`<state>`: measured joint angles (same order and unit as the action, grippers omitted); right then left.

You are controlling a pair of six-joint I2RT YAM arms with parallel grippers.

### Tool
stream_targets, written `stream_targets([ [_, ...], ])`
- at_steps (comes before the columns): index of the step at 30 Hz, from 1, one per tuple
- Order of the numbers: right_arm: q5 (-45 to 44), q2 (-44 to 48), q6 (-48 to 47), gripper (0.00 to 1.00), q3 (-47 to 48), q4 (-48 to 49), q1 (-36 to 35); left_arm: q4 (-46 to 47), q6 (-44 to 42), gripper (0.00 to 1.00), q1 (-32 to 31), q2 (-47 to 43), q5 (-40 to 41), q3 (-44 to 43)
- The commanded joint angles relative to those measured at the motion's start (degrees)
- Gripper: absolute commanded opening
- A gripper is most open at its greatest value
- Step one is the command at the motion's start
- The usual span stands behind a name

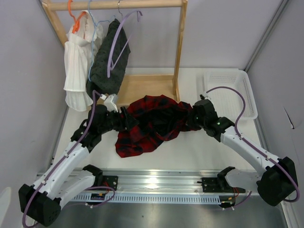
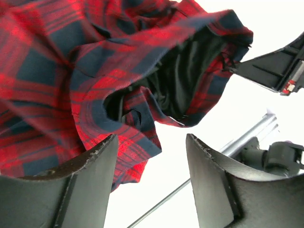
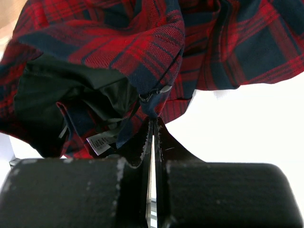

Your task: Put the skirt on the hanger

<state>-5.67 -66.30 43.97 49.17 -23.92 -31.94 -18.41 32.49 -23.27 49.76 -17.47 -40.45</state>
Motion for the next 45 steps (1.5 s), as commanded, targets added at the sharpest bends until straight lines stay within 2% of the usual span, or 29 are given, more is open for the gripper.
stream_targets([
  [1,-1.27,0.56,-0.19,0.0,2.42,0.02,-0.92,-5.57,0.55,0.65,-2.03,-2.3,7.97,-4.37],
  [3,-1.27,0.65,-0.28,0.0,2.51,0.1,-1.1,-6.28,0.91,0.65,-4.14,-0.03,9.73,-5.16],
  [7,-1.27,0.56,-0.2,0.0,2.6,0.28,-1.19,-7.51,3.01,0.65,-10.81,3.49,19.37,-5.79],
  [10,-1.01,0.47,-0.37,0.0,2.51,0.54,-1.37,-7.69,4.6,0.64,-13.55,5.25,24.83,-4.56],
  [19,-0.04,-0.14,-0.46,0.0,1.9,1.95,-1.37,-5.76,5.21,0.63,-15.32,11.24,30.13,-2.09],
  [21,-0.13,-0.32,-0.9,0.0,1.9,1.78,-1.28,-5.93,5.13,0.57,-15.32,11.85,29.43,-0.61],
  [22,-0.22,-0.41,-0.99,0.0,1.9,1.86,-1.28,-5.76,5.39,0.48,-15.32,11.85,28.99,0.88],
  [25,-0.13,-0.49,-1.16,0.0,1.55,1.95,-1.02,-3.31,6.97,0.3,-15.32,8.26,27.41,5.96],
  [27,-0.04,-0.76,-1.25,0.0,1.11,2.39,-0.84,-2.07,7.85,0.25,-15.32,5.46,26.62,7.74],
  [28,0.05,-1.02,-1.42,0.0,1.02,2.39,-0.67,-1.19,8.11,0.15,-15.32,4.92,25.66,9.67],
  [31,0.22,-1.55,-1.78,0.0,0.23,2.65,0.12,0.21,8.99,0.0,-15.32,4.21,25.21,12.75],
  [36,2.24,-1.55,-2.48,0.0,-1.0,3.09,3.46,5.58,10.49,0.0,-15.23,2.28,24.24,17.15],
  [44,4.97,-2.07,-4.06,0.0,-2.05,3.18,10.41,11.73,5.13,0.0,-13.39,7.2,28.44,17.59],
  [45,5.06,-2.08,-4.15,0.0,-2.32,3.09,11.02,13.21,4.6,0.0,-11.12,7.02,28.72,18.12],
])
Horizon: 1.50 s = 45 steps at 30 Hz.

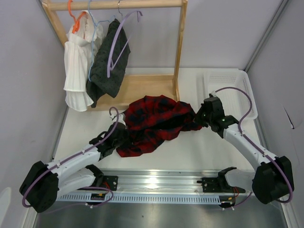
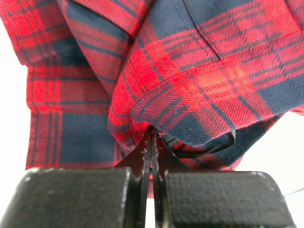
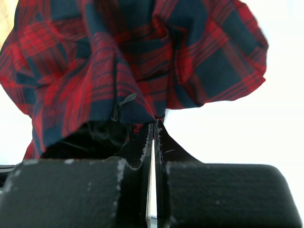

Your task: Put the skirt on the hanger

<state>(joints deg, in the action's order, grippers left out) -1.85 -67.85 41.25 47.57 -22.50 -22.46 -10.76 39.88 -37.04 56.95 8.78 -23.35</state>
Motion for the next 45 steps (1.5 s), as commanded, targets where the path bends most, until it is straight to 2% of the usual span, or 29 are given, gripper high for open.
stream_targets([
  [1,1.58,-0.7,-1.35,0.0,-1.16,1.93,2.15,6.45,-3.92,0.0,4.32,-0.26,1.95,1.2],
  [3,3.69,-0.17,-1.09,0.0,-2.39,2.46,4.08,9.25,-5.24,0.0,11.06,0.0,-2.08,0.68],
  [9,5.27,0.18,-1.09,0.0,-2.31,2.37,6.46,10.41,-8.67,0.0,18.21,6.23,-5.16,-9.07],
  [12,6.33,0.44,-0.39,0.0,-2.48,2.81,6.64,13.31,-10.95,0.0,19.37,10.18,-8.06,-14.52],
  [15,7.56,0.71,-0.21,0.0,-2.84,2.99,6.29,11.29,-11.41,0.0,19.11,11.78,-17.01,-18.3],
  [16,7.12,0.62,-0.3,0.0,-2.92,2.9,4.98,11.55,-10.79,0.0,18.85,10.91,-21.39,-17.09],
  [20,5.63,-0.08,0.32,0.0,-3.27,3.96,0.41,13.22,-7.63,0.0,15.69,6.43,-25.91,-9.62],
  [24,2.99,-2.28,0.75,0.0,-3.1,3.87,-3.64,11.22,-4.82,0.0,14.27,0.81,-25.21,-0.23],
  [29,2.72,-3.42,1.2,0.0,-4.24,4.66,-4.08,3.57,-4.2,0.0,14.27,-2.89,-19.6,2.61],
  [32,2.46,-3.51,1.2,0.0,-3.72,4.31,-4.26,0.84,-3.58,0.1,14.36,-2.81,-18.1,2.0],
  [34,2.11,-3.16,1.2,0.0,-3.1,3.78,-4.26,0.4,-3.84,0.1,14.27,-2.81,-17.66,1.3],
  [35,1.94,-2.99,1.02,0.0,-2.92,3.61,-4.17,0.05,-3.84,0.15,14.27,-2.81,-17.04,1.03],
  [39,-0.26,-2.63,0.23,0.0,-2.39,2.03,-4.26,-1.27,-5.16,0.16,14.45,-3.42,-13.1,-1.51],
  [45,0.0,-1.67,-0.12,0.0,-3.45,1.5,-2.77,-3.47,-7.7,0.27,14.8,-2.9,-11.76,-6.7],
])
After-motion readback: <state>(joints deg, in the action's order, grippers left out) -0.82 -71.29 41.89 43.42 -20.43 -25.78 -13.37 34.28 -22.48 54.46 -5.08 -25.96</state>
